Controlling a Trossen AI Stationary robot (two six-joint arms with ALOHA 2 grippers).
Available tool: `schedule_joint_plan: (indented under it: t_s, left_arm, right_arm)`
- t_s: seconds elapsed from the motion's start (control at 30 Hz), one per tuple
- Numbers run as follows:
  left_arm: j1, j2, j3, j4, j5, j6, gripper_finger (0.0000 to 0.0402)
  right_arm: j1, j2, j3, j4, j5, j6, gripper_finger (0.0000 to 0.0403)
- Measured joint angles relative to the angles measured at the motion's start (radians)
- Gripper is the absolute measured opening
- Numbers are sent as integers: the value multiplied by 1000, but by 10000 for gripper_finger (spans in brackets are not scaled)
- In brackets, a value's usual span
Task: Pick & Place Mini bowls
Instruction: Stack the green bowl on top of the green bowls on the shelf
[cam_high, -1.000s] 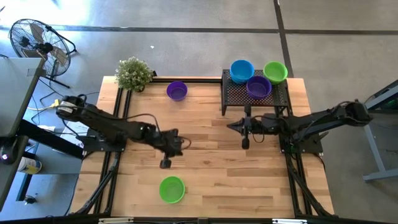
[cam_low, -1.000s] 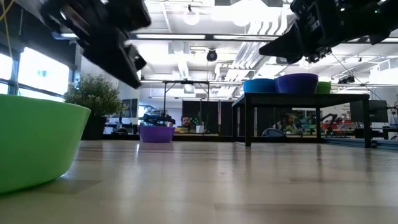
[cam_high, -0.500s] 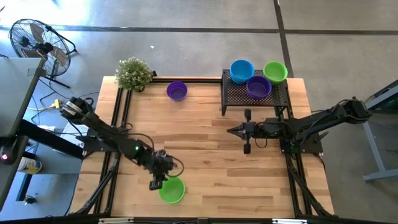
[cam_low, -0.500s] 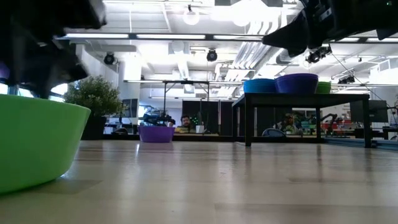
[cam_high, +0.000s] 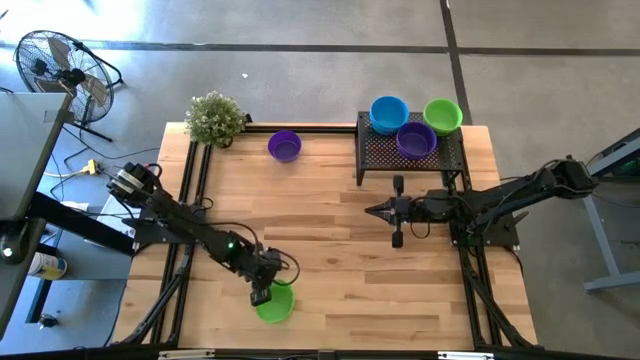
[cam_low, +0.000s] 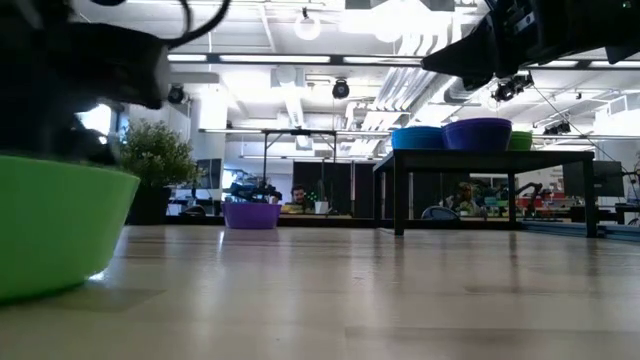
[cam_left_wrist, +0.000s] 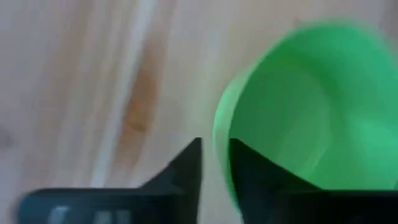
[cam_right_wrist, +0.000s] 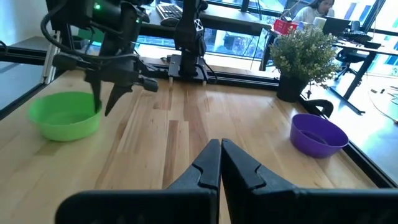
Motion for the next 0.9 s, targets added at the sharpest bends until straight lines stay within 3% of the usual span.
schedule_joint_plan:
  t_s: [0.1, 0.27, 0.4, 0.57, 0.67, 0.9]
  left_arm:
    - [50, -4, 27, -18, -29, 32, 13]
    - [202, -20, 64, 18, -43, 137, 5]
    - [348, -18, 74, 146, -44, 255, 4]
    - [505, 69, 89, 309, -64, 367, 3]
    - [559, 163, 135, 410, -65, 403, 2]
    - [620, 311, 290, 371, 16, 474, 1]
  right_arm:
    - [0, 0, 0, 1, 1, 0, 0]
    - [0, 0, 0, 1, 16, 4, 0]
    - [0, 0, 0, 1, 17, 4, 0]
    - [0, 0, 0, -3, 19, 3, 0]
    - [0, 0, 0, -3, 19, 2, 0]
    - [0, 0, 0, -9, 19, 1, 0]
